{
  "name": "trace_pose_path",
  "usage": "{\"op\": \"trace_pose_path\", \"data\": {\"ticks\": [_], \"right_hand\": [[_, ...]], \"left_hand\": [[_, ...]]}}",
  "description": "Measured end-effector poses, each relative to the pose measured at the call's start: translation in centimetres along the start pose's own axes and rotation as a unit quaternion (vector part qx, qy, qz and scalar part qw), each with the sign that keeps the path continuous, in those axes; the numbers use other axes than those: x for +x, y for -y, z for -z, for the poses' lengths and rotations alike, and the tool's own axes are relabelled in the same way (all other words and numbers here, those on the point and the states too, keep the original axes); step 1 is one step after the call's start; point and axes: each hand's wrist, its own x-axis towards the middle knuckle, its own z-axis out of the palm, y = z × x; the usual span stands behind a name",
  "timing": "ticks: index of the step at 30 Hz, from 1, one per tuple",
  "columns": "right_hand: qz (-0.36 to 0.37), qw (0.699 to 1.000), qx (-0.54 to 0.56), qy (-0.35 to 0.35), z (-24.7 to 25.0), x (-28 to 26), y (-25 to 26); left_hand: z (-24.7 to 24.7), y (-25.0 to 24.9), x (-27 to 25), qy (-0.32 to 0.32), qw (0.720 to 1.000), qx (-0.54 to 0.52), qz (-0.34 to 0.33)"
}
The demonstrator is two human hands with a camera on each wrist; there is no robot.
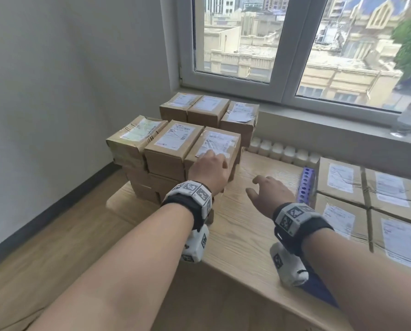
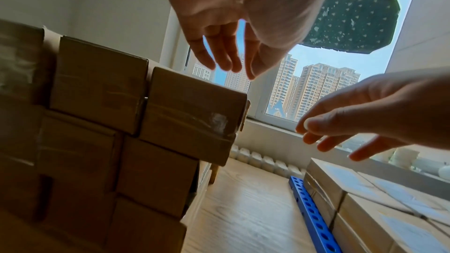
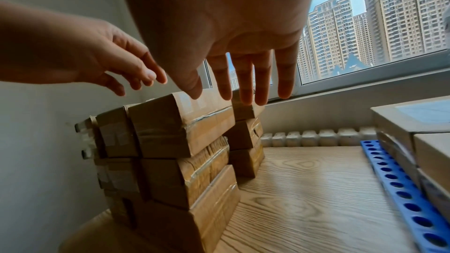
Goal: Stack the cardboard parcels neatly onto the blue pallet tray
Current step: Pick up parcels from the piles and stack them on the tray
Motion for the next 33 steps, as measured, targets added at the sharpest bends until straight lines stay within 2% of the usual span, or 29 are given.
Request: {"op": "trace_pose_path", "data": {"ticks": [7,17,21,27,33], "right_hand": [[-0.004,0.999,0.039,-0.002,0.6,3.9,2.4],[-0.02,0.992,0.12,0.034,0.1,10.7,4.0],[-0.04,0.982,0.182,0.043,-0.7,11.6,4.4],[-0.07,0.953,0.29,0.055,-1.7,12.1,5.3],[-0.122,0.901,0.407,0.092,-2.6,12.3,6.2]], "left_hand": [[1.3,2.1,4.0,-0.057,0.998,-0.017,0.016],[1.0,4.6,9.8,-0.006,0.998,-0.01,0.063],[0.2,5.1,10.6,-0.001,0.999,-0.008,0.052],[-0.9,6.1,11.1,-0.01,0.999,0.002,0.032],[-1.0,7.1,11.6,-0.002,1.0,-0.013,0.018]]}}
